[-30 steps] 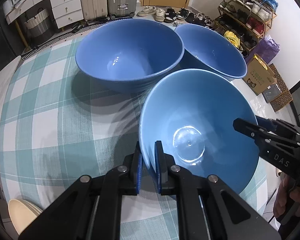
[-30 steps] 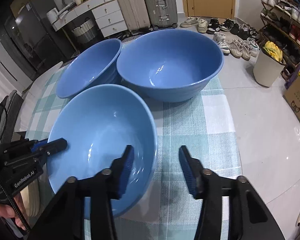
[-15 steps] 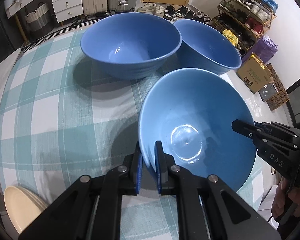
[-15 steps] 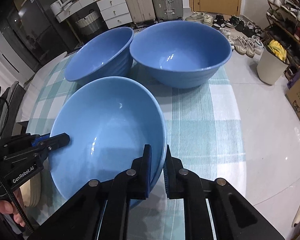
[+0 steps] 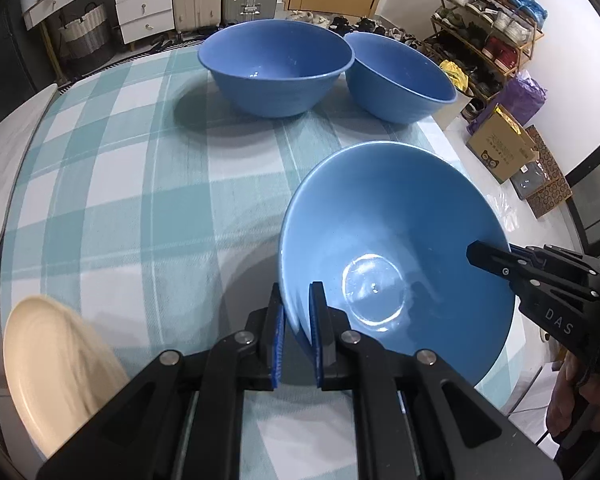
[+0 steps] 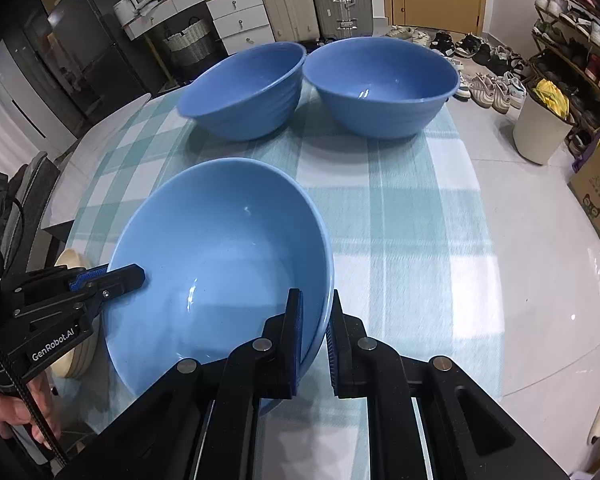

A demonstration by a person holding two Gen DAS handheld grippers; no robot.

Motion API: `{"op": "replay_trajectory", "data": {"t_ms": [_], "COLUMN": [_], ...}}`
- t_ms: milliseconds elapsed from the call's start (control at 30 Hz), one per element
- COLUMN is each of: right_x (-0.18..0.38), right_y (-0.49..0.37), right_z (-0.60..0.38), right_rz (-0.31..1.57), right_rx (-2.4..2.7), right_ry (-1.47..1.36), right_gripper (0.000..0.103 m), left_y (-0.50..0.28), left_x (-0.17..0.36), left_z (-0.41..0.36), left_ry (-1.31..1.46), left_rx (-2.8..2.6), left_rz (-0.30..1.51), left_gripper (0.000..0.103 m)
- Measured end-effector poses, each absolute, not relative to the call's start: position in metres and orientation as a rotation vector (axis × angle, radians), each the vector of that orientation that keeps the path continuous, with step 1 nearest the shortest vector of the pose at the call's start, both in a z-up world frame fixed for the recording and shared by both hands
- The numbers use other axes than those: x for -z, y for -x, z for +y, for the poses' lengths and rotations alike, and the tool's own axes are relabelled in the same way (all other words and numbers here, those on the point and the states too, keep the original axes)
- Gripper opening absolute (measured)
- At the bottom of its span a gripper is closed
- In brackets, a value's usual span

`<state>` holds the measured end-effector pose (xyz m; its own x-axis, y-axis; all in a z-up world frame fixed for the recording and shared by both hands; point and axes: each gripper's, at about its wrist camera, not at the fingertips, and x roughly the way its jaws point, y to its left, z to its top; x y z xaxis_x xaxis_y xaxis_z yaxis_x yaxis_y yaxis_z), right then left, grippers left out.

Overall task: Organize plates and bowls
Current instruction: 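Lift and carry the blue bowl with both grippers toward the plate stack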

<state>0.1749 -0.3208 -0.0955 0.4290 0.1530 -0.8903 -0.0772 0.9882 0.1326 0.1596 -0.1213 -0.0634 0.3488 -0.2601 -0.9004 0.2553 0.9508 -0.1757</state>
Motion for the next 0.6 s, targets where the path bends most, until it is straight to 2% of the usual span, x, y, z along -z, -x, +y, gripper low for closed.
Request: {"op": "replay_trajectory", "data": {"t_ms": [600], "right_x": [0.099], "right_y": [-0.109], "right_z": [-0.283], "right_rz": [1.129], "right_rx": [-0.181], "right_ry": [-0.037], "right_gripper": [0.011], "left_y": [-0.094], "left_x": [0.072], "left_z": [-0.086], "left_ry": [0.023], "left_rx": [0.306], "left_rz": [1.163], "left_gripper": [0.009]}}
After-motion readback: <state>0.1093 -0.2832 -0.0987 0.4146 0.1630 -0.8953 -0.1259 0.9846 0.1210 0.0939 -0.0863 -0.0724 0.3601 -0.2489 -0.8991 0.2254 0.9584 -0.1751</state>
